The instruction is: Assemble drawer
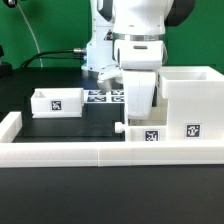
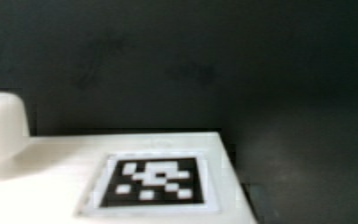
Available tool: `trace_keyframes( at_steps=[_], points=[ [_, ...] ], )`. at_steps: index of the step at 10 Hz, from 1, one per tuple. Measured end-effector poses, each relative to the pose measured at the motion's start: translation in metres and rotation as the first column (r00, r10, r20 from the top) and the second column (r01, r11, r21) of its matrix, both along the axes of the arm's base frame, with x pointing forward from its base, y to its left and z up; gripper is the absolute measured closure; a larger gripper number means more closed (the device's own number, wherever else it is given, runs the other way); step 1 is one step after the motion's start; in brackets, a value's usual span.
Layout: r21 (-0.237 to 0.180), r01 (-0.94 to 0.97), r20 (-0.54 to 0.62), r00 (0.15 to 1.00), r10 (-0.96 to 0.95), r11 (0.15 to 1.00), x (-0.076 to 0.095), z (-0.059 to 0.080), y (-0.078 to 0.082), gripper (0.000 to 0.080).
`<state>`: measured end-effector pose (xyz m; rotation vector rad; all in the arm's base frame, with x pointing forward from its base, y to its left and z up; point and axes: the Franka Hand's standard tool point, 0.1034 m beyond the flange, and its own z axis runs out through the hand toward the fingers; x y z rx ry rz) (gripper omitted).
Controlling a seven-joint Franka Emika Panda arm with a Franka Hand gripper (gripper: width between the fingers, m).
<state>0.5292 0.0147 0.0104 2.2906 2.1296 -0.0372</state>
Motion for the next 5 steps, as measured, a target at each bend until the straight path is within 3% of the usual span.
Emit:
trace_keyframes(
  at_steps=[1, 2, 3, 5],
  points=[
    [0.0, 0.001, 0.001, 1.0, -0.001, 1.0, 0.0, 0.001, 0.0, 0.0686],
    [0.0, 0.002, 0.006, 1.0, -0.002, 1.0, 0.001, 0.004, 0.0, 0.0503],
    [-0.001, 0.004, 0.008, 1.0, -0.004, 1.0, 0.002, 0.008, 0.0, 0.0503],
    [-0.013, 0.007, -0.022, 1.0, -0.007, 1.0, 0.005, 0.023, -0.003, 0.019]
  ],
)
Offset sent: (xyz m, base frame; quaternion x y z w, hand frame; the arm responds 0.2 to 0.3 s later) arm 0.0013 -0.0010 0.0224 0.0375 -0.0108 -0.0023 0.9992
